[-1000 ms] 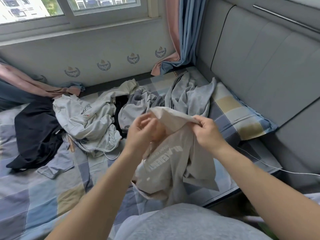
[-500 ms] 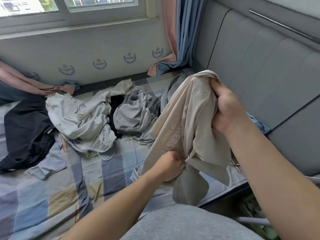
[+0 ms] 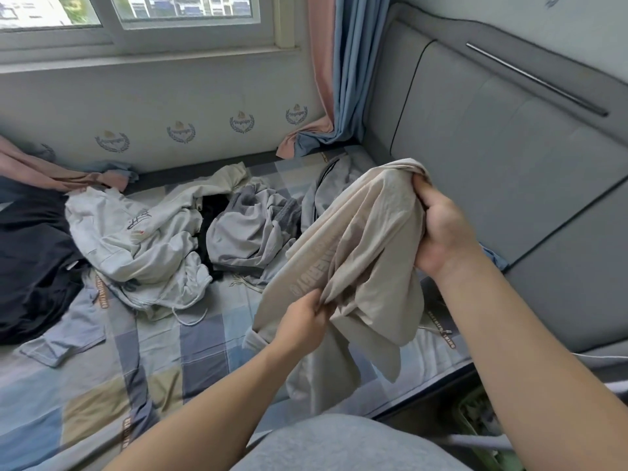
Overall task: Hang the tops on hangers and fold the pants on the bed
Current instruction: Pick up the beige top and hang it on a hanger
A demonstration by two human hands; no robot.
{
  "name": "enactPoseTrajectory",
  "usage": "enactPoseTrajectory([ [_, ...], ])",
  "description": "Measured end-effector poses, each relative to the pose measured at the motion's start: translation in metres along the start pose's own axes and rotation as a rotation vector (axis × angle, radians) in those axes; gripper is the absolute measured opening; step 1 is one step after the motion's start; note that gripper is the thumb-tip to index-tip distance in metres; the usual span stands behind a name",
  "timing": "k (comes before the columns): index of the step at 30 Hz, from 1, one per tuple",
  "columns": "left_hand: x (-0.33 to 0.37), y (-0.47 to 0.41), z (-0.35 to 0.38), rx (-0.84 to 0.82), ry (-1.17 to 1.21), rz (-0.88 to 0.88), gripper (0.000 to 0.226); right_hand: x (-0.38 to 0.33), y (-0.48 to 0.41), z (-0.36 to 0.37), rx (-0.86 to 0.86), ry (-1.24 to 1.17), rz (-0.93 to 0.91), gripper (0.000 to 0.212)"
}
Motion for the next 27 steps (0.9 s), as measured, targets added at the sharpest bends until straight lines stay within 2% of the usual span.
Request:
enactPoseTrajectory([
  [3, -0.003, 0.001, -0.029, 0.120, 0.084, 0.030, 0.011, 0.009, -0.005, -0.014, 0.024, 0.008, 0.020, 0.040],
  [6, 0.005, 0.002, -0.059, 0.239, 0.243, 0.030, 0.020, 0.024, -0.012, -0.030, 0.102, 0.091, 0.006, 0.028],
  [7, 0.013, 0.002, -0.069, 0.269, 0.296, 0.036, 0.020, 0.030, -0.015, -0.037, 0.149, 0.208, 0.005, 0.031],
  [10, 0.039, 0.002, -0.095, 0.303, 0.426, 0.053, 0.017, 0.047, -0.013, -0.046, 0.222, 0.716, -0.021, 0.070],
  [11, 0.046, 0.003, -0.101, 0.301, 0.480, 0.042, 0.017, 0.052, -0.007, -0.040, 0.205, 0.835, -0.060, 0.079],
  [13, 0.056, 0.004, -0.103, 0.262, 0.657, -0.028, 0.016, 0.078, 0.007, -0.013, 0.033, 0.952, -0.098, 0.083],
  [15, 0.065, 0.007, -0.094, 0.180, 0.818, -0.119, 0.015, 0.126, 0.027, 0.022, -0.239, 0.925, 0.011, 0.089],
  [16, 0.070, 0.009, -0.088, 0.138, 0.865, -0.146, 0.017, 0.148, 0.037, 0.035, -0.333, 0.888, 0.067, 0.086],
  [18, 0.076, 0.010, -0.078, 0.076, 0.924, -0.159, 0.022, 0.177, 0.043, 0.047, -0.380, 0.859, 0.094, 0.049],
  [20, 0.076, 0.011, -0.076, 0.068, 0.894, -0.163, 0.018, 0.179, 0.035, 0.041, -0.272, 0.913, 0.065, 0.013],
  [22, 0.069, 0.009, -0.089, 0.121, 0.761, -0.144, 0.016, 0.168, 0.026, 0.027, -0.139, 0.874, 0.087, 0.014],
  [24, 0.060, 0.009, -0.107, 0.176, 0.545, -0.087, 0.039, 0.154, 0.020, 0.012, -0.012, 0.755, 0.123, 0.009],
  [27, 0.041, 0.019, -0.110, 0.166, 0.363, -0.094, 0.078, 0.138, 0.017, -0.008, 0.154, 0.488, 0.213, 0.024],
])
Point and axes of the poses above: each hand's wrist, its own y-axis away from the middle knuckle, its own z-axis out of the palm, x = y × z, the point moved 10 cm from there along -y, towards the middle knuckle, and after that the axes turned 12 degrees about y, right-handed, at the moved point
